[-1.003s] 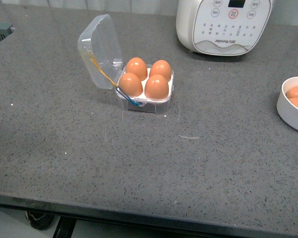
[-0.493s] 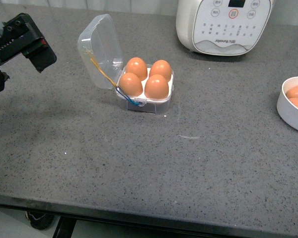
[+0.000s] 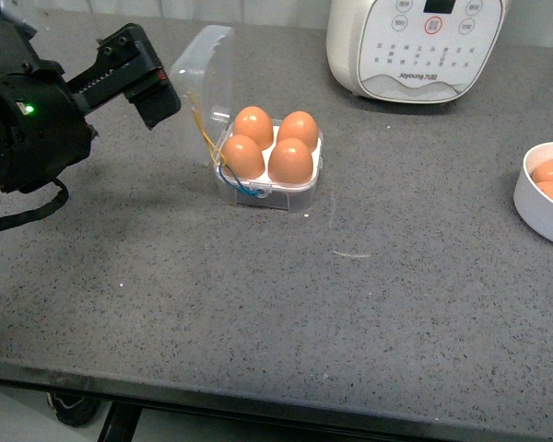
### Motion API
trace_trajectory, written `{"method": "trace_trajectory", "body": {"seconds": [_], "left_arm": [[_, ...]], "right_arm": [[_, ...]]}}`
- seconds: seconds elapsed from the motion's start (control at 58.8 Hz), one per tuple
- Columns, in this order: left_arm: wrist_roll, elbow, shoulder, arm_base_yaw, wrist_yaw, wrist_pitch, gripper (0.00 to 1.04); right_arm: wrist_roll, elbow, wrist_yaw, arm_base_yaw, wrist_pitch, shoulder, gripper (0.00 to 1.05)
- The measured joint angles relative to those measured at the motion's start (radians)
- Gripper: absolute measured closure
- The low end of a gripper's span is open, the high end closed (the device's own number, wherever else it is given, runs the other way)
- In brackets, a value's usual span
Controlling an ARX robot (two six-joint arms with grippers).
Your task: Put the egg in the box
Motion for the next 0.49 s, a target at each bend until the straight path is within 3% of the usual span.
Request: {"method": "trace_trajectory", "body": {"seconds": [0.102,0.187,0.493], "left_arm": [[0.008,-0.048,-0.122,-0.108,0.086,-0.05,0.07],[-0.006,-0.076,-0.176,-0.128,0.09,-0.08,0.07],[0.033,-0.174,-0.343,0.064,0.085,-0.124,0.07]], "right_arm": [[0.0,0.0,0.0,0.0,0.0,0.0,0.09],[0.0,0.0,0.0,0.0,0.0,0.0,0.09],[0.0,0.0,0.0,0.0,0.0,0.0,0.09]]}}
